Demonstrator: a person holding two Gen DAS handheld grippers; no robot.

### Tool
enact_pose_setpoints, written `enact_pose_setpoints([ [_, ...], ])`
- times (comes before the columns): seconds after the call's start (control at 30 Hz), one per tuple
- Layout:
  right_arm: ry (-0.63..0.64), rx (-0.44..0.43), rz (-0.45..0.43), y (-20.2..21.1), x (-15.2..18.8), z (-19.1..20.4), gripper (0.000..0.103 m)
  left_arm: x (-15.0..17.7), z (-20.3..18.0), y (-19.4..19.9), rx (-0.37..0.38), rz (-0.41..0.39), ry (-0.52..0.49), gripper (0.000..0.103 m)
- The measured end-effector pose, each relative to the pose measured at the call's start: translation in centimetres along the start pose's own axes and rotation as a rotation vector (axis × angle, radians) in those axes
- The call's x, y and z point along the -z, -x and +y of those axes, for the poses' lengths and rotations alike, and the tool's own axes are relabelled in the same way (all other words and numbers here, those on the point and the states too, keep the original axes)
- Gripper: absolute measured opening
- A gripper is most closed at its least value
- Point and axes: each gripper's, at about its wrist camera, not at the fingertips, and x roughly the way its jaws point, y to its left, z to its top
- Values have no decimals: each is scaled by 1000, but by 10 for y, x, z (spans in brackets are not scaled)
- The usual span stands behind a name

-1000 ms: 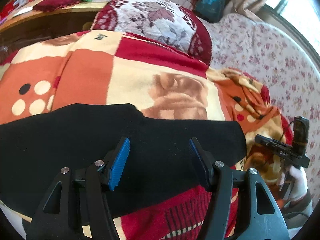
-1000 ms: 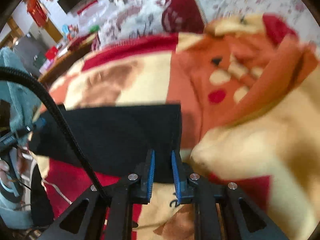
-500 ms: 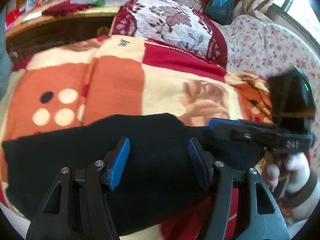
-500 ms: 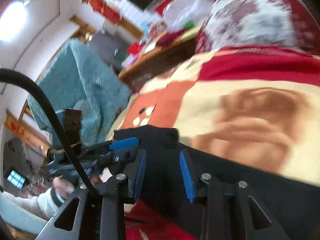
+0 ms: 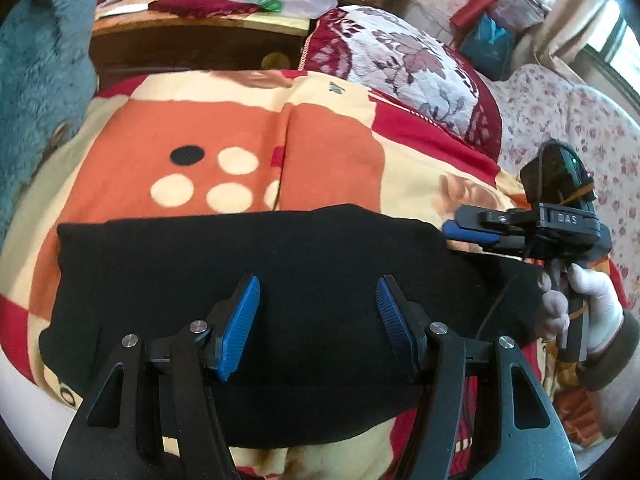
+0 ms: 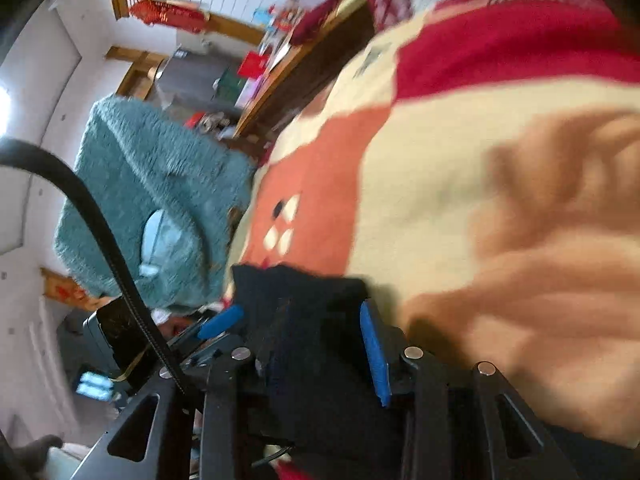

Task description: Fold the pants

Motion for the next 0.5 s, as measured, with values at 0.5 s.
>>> enact_pose_setpoints([
  [0.5,67,-37,-1,-30,-13,16,17,-4,-17,-6,27,-6,-9,61],
])
